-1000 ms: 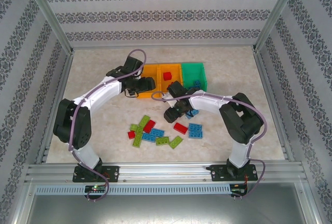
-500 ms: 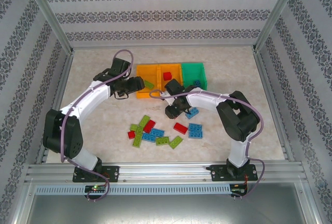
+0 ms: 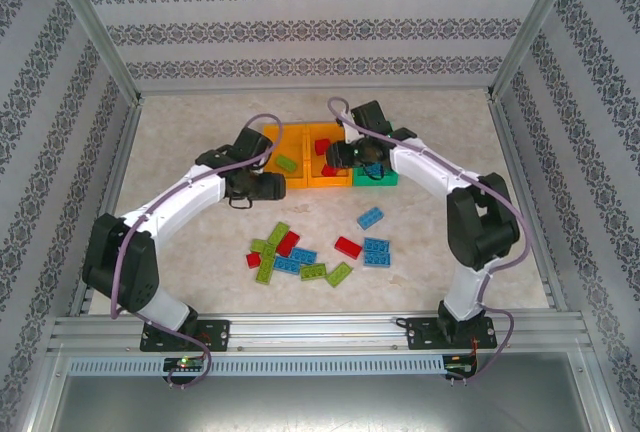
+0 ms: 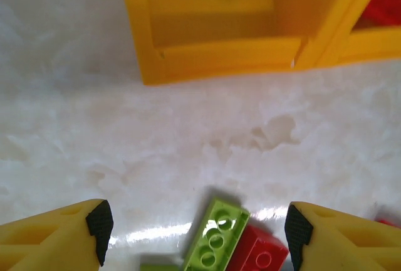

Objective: Sort the legos into containers by color

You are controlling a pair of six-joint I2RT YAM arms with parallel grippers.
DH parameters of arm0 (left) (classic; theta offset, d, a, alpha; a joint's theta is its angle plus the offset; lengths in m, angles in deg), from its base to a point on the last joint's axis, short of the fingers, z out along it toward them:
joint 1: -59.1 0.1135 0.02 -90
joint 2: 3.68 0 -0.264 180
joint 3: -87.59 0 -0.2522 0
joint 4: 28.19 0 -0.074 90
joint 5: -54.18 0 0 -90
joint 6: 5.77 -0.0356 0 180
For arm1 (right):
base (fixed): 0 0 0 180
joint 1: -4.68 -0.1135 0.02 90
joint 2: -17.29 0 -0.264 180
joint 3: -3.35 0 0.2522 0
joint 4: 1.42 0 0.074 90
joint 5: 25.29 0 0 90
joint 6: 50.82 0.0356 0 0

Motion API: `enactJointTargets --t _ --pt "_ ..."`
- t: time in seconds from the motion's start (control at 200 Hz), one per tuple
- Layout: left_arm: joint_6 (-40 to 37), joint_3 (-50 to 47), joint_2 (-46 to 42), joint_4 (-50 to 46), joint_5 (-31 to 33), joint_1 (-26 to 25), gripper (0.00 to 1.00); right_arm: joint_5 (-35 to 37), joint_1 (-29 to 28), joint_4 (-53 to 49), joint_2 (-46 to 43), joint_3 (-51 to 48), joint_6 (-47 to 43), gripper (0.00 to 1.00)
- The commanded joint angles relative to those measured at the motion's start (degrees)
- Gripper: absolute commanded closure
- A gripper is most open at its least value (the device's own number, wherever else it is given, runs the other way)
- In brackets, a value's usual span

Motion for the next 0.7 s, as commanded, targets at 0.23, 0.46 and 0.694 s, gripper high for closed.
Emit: enactJointTargets --t 0.23,0.46,0.694 --pt "-4.7 -0.4 5.2 -3.4 1.6 -9.8 0.27 4.5 1.8 -9.5 14.0 16.5 9.5 0.56" --pt "-1.2 -2.3 5.3 -2.9 3.3 -10.5 0.29 4.2 2.1 -9.8 14.4 17.0 10.3 0.44" --pt "0.2 -4.7 5.4 -3.8 6.1 -10.2 0.33 2.2 2.1 -8.3 11.8 14.2 10.0 0.39"
